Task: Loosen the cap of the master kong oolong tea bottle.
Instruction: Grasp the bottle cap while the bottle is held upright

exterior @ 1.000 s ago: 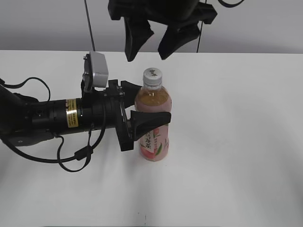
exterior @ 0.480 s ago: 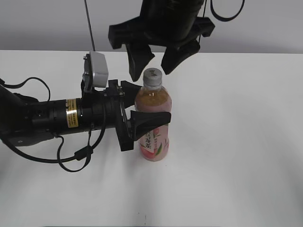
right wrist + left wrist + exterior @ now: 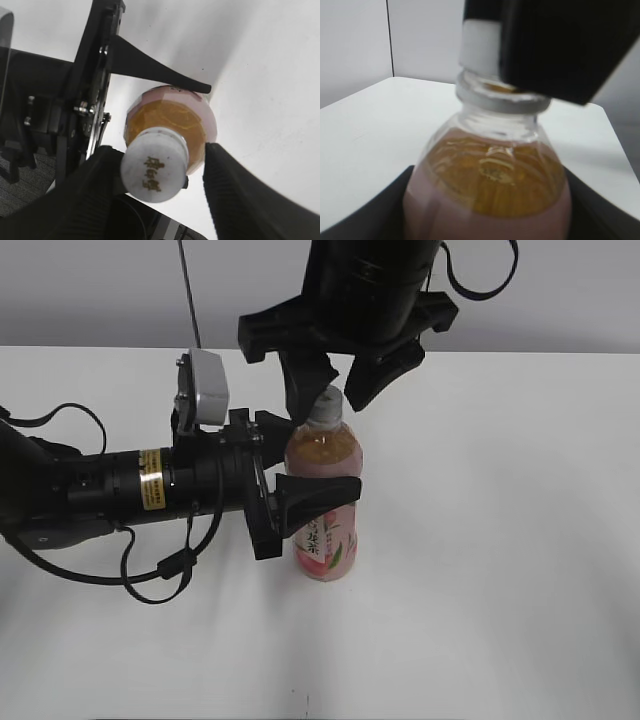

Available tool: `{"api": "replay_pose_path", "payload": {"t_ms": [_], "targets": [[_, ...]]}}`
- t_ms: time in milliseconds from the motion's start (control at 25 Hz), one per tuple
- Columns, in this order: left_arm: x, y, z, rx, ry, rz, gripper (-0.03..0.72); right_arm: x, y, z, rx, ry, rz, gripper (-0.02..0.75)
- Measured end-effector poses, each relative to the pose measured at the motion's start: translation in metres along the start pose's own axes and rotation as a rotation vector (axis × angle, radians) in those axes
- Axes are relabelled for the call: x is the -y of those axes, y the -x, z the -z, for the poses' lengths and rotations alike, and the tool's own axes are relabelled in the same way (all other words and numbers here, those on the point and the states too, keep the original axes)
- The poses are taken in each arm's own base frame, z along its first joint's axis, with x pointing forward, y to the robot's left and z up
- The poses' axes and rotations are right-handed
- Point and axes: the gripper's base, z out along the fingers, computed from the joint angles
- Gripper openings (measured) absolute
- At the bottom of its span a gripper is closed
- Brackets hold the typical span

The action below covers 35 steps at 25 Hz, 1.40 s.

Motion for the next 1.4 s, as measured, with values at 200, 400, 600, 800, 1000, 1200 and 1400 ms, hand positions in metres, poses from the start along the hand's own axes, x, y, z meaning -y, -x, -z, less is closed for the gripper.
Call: {"api": "replay_pose_path", "payload": {"t_ms": [200,400,600,800,1000,1200,1400], "targets": [[0.0000,0.0000,0.0000,0.000,0.000,0.000,0.465,0.0003,0.0000,0.0000,0.000,-0.003,0.000,0.407],[-0.0001,0.0000,0.0000,0.000,0.001,0.000,0.465,0.0001,0.0000,0.0000,0.000,-0.002,0.000,0.307],[-0.0001,0.0000,0.0000,0.000,0.001,0.000,0.465,-0.0002,0.0000,0.0000,0.001,-0.002,0.002,0.279],[-0.0001,0.0000,0.0000,0.000,0.001,0.000,0.465,-0.0002,0.0000,0.0000,0.001,-0.002,0.043,0.279],[-0.0001,0.0000,0.0000,0.000,0.001,0.000,0.465,-0.0002,0.0000,0.0000,0.001,-0.002,0.168,0.279],[0.0000,-0.0001,0.0000,-0.001,0.000,0.000,0.465,-0.0002,0.0000,0.0000,0.001,-0.002,0.326,0.279],[0.0002,-0.0001,0.0000,-0.001,-0.002,-0.001,0.465,-0.0001,0.0000,0.0000,0.001,-0.003,0.489,0.279]]}}
